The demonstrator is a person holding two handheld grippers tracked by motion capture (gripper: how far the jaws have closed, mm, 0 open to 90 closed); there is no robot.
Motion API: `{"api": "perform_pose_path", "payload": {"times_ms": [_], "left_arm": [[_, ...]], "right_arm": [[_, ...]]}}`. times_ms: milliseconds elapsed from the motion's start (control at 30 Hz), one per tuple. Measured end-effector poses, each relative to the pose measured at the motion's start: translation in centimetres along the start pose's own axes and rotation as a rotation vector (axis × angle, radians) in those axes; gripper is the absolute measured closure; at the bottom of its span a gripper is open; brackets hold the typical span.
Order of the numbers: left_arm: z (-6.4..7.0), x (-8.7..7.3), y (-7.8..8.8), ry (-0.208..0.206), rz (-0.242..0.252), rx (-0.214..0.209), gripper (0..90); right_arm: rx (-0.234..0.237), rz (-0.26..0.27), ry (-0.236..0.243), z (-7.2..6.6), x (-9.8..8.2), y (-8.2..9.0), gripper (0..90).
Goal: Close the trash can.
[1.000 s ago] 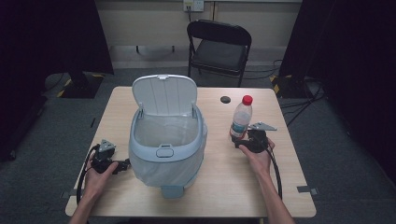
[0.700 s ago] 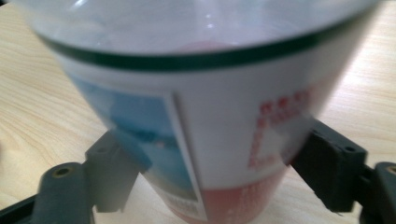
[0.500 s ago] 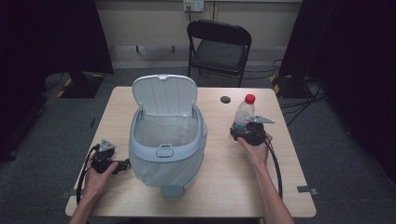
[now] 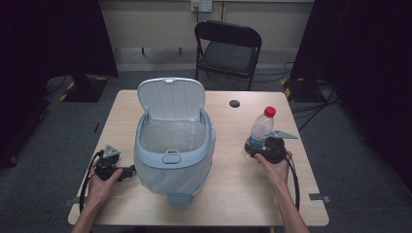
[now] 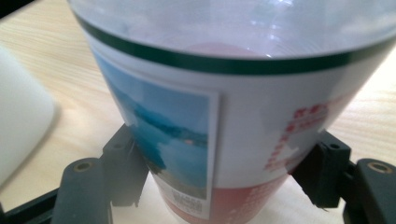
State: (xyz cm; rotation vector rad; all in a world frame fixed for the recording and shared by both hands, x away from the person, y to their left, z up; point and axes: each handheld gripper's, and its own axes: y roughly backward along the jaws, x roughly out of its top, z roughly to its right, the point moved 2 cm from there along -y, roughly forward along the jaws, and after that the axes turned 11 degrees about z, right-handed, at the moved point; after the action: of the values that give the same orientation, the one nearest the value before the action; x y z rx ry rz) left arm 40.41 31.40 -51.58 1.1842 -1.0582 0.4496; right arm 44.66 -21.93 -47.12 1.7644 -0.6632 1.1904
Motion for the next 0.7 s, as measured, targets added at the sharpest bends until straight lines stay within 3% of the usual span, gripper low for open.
{"api": "perform_pose_path", "payload": {"times_ms": [100, 167, 233, 367, 500, 700], "left_arm": [[0.0, 0.0, 0.0, -0.001, -0.001, 0.0, 11.7], [0.0, 0.0, 0.0, -0.001, -0.001, 0.0, 11.7], [0.0, 0.0, 0.0, 0.0, 0.0, 0.0, 11.7], [0.0, 0.0, 0.0, 0.002, 0.0, 0.002, 11.7], [0.0, 0.0, 0.0, 0.002, 0.0, 0.002, 11.7], [0.0, 0.0, 0.0, 0.002, 0.0, 0.002, 11.7]], "right_arm": [[0.035, 0.012, -0.013, -0.8, 0.3, 1.9, 28.6], [0.044, 0.012, -0.021, -0.9, 0.4, 2.3, 28.7], [0.032, 0.004, 0.005, -1.4, 0.9, 2.8, 28.8], [0.065, 0.019, 0.003, -2.6, 1.8, 4.0, 28.8], [0.09, 0.059, 0.019, -3.6, 2.7, 5.3, 28.9], [0.147, 0.129, 0.0, -4.7, 4.3, 7.3, 28.9]]}}
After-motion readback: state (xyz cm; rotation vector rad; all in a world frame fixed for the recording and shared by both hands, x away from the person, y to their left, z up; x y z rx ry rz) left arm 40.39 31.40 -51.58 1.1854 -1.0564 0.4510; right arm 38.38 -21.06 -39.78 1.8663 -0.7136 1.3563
